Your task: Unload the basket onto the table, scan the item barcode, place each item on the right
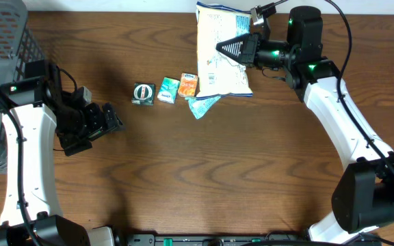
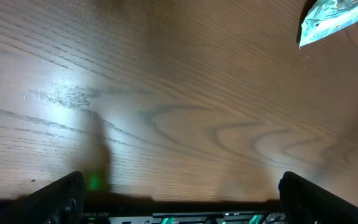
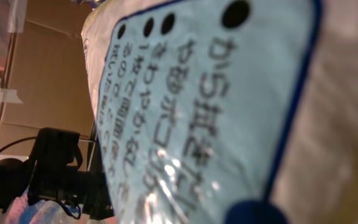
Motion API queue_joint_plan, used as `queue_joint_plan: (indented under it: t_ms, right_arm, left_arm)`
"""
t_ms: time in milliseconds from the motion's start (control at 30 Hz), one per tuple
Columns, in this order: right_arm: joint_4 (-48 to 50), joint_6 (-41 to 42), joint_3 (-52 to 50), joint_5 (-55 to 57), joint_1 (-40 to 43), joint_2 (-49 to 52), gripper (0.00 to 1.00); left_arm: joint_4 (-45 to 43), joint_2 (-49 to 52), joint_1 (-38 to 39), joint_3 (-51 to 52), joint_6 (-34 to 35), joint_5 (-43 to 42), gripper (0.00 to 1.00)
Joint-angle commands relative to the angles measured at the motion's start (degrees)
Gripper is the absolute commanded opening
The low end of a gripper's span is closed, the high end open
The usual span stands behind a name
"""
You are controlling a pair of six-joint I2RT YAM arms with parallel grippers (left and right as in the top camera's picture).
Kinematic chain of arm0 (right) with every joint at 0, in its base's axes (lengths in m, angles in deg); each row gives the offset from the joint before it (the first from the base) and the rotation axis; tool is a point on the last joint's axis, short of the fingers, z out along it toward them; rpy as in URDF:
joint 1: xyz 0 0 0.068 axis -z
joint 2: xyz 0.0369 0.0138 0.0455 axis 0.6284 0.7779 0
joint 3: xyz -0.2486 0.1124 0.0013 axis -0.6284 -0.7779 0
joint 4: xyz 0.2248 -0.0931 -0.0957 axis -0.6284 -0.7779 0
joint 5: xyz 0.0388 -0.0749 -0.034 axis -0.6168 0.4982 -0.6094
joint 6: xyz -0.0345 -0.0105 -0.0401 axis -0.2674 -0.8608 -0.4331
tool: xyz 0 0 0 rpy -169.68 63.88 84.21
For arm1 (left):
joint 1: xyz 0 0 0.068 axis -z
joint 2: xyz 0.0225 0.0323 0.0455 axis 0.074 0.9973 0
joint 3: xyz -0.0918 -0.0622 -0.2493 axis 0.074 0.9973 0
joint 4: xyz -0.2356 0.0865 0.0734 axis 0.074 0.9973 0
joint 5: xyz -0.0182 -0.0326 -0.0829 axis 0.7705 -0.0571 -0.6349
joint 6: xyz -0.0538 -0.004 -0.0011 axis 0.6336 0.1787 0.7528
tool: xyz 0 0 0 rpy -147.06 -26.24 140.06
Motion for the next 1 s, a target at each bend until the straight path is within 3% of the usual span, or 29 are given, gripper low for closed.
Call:
queue_joint_plan:
  t_ms: [0, 367, 467, 667, 767, 967]
  right_arm:
    - [-0.1, -2.3, -0.3, 0.5, 0.0, 0.0, 0.01]
    - [-21.5, -26.4, 1.0, 38.5, -0.6, 0.0, 0.01]
    - [-31.0, -33.3, 4.3, 59.8, -3.0, 0.0, 0.01]
    - [-38.6, -37.4, 4.2, 96.7, -10.2, 0.7, 0.01]
    - [-39.1, -37.4, 2.4, 104.1, -13.5, 2.7, 0.01]
    - [-40.3, -37.4, 1.9, 104.7, -17.3, 11.8, 0.01]
  left_arm:
    - [0.2, 0.0, 0.1, -0.1, 0.3, 0.1, 0.98]
    - [0.2, 0.0, 0.1, -0.1, 0.3, 0.1, 0.98]
    - [0.2, 0.0, 0.1, -0.1, 0.3, 0.1, 0.98]
    - [0.2, 0.0, 0.1, -0.1, 0.3, 0.1, 0.98]
    - [0.2, 0.0, 0.1, -0.1, 0.3, 0.1, 0.98]
    - [0.2, 0.0, 0.1, -0.1, 0.3, 0.1, 0.98]
